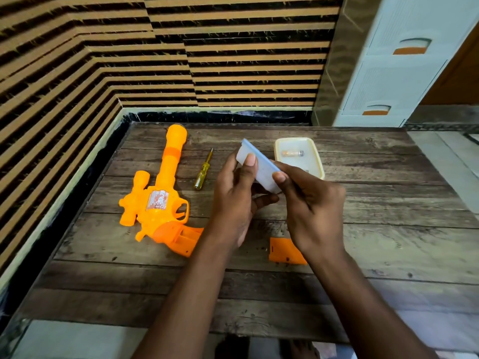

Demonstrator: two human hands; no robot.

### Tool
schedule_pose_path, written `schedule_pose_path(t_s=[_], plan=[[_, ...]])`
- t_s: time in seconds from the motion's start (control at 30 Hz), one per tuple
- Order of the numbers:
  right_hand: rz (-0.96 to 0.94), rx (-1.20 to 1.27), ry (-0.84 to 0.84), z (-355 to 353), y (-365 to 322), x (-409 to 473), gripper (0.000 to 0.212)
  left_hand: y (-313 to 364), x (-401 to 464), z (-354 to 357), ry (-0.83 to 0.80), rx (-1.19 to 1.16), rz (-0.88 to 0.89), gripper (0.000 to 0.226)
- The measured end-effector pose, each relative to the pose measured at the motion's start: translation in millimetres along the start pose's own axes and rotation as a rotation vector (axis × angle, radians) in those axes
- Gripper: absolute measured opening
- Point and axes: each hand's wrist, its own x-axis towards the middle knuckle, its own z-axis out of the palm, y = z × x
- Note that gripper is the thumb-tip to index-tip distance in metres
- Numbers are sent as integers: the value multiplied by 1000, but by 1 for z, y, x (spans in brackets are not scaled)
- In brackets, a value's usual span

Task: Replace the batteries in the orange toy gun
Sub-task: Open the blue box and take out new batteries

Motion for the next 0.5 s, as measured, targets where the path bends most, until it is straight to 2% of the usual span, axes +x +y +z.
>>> schedule_pose_path(t_s=[0.27,0.4,0.5], plan=[[175,164,20,-1,3,1,21,-4,3,-3,16,88,15,36],[28,31,4,8,2,-3,22,-9,0,-5,69,-39,-42,47],[-121,-47,-115,14,10,-5,27,-8,0,-5,173,-174,-141,57]])
